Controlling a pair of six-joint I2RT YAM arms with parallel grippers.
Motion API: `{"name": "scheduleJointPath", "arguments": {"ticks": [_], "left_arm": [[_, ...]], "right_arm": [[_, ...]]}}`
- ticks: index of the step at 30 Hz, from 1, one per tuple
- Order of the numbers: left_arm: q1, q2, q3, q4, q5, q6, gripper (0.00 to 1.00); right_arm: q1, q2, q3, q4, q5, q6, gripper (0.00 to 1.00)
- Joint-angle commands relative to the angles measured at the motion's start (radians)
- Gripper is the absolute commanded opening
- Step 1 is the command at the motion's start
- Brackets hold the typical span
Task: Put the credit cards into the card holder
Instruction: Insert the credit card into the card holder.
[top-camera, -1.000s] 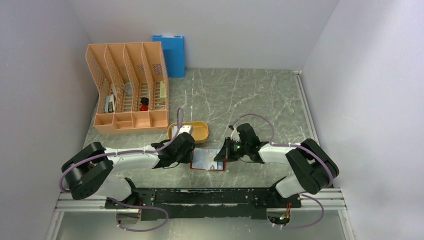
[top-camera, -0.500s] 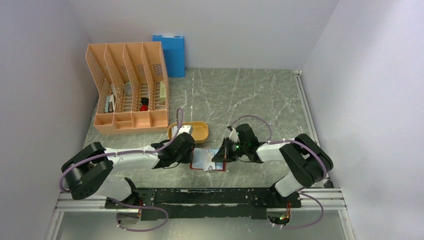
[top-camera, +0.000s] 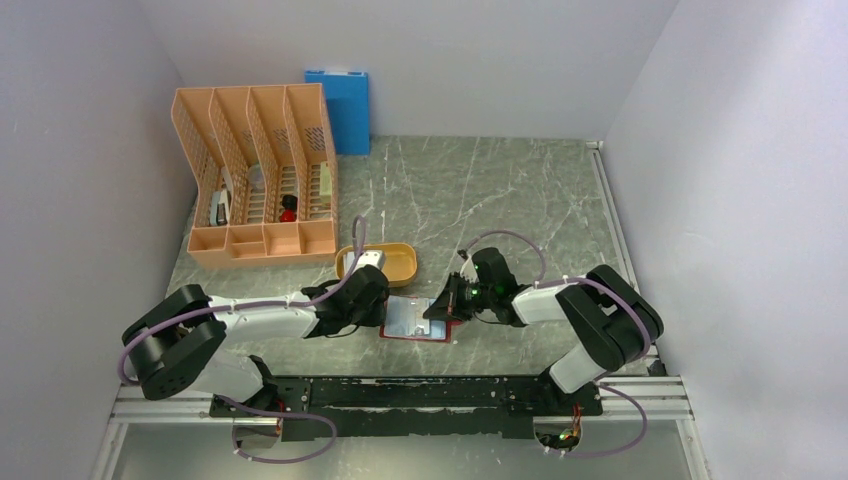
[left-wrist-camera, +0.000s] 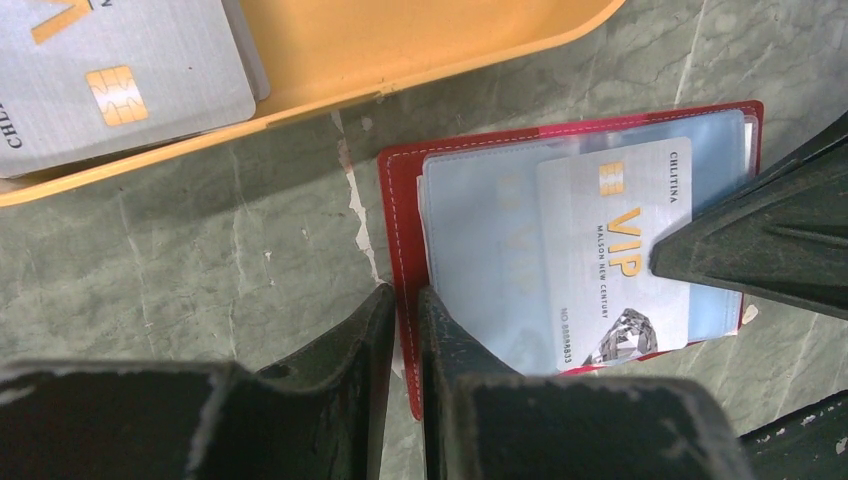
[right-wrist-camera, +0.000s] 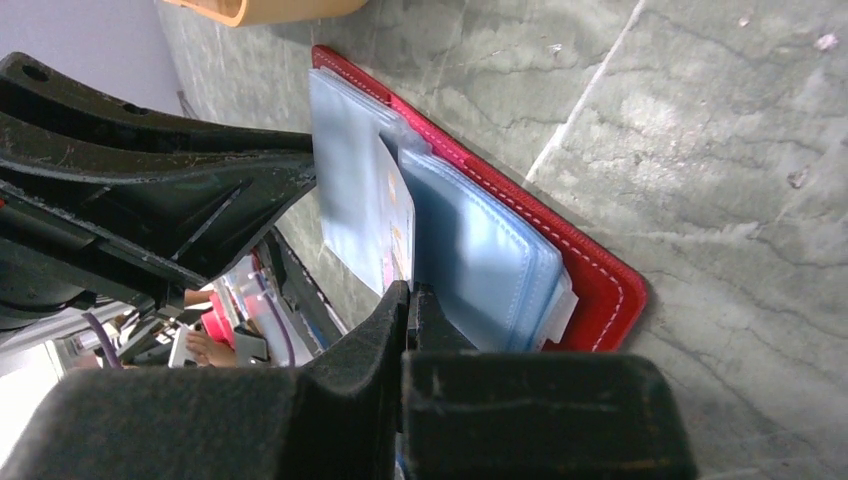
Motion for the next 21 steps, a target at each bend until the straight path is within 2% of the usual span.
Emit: {"name": "scheduleJointPath", "arguments": {"ticks": [1,12,21], "left_arm": [[0.004,0.001,-0.029,0.001,0.028,-0.008,0.20],[0.003,0.010,-0.039,0.024,0.054,-0.016,0.20],[0.002,0.004,-0.049,0.040,0.067,-0.027,0.19]], "right_arm": [[-0.011,0.034,-0.005,0.006,0.064,-0.002,0.00],[0.000,0.055,-0.025,0.066,0.071,0.052,0.00],[0.064,0.057,-0.004,0.046,0.103,0.075,0.00]]}}
